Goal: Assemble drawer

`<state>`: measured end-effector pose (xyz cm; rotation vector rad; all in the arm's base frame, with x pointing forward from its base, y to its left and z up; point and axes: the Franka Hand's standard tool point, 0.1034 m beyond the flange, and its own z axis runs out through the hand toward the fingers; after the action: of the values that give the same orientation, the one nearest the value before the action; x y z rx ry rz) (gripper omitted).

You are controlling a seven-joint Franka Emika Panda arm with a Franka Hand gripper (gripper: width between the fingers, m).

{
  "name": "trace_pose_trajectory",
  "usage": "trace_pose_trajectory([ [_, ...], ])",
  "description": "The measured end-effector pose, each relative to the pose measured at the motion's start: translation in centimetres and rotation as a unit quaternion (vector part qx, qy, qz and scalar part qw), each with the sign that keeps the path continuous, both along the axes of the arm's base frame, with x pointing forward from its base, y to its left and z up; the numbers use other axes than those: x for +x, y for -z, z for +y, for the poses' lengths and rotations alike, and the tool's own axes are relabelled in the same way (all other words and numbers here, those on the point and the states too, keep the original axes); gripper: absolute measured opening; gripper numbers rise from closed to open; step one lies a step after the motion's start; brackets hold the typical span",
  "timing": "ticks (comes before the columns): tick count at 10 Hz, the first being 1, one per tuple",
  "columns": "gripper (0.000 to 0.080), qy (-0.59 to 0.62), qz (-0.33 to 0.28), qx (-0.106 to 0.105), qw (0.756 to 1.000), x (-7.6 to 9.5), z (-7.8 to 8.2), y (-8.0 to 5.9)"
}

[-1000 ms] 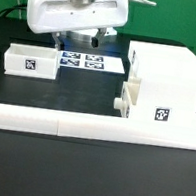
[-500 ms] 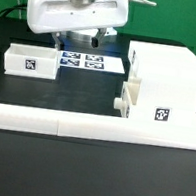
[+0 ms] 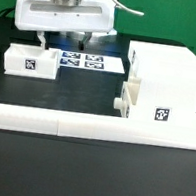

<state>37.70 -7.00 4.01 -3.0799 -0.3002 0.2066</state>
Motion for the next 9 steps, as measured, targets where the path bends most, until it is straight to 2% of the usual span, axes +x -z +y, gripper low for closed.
trace_pose_trajectory([
  [5, 0.0649, -0.004, -0.019, 0.005, 1.0, -0.3, -0.1, 2.8],
  [9, 0.0649, -0.018, -0.032, 0.004, 0.999, -0.2, -0.3, 3.4],
])
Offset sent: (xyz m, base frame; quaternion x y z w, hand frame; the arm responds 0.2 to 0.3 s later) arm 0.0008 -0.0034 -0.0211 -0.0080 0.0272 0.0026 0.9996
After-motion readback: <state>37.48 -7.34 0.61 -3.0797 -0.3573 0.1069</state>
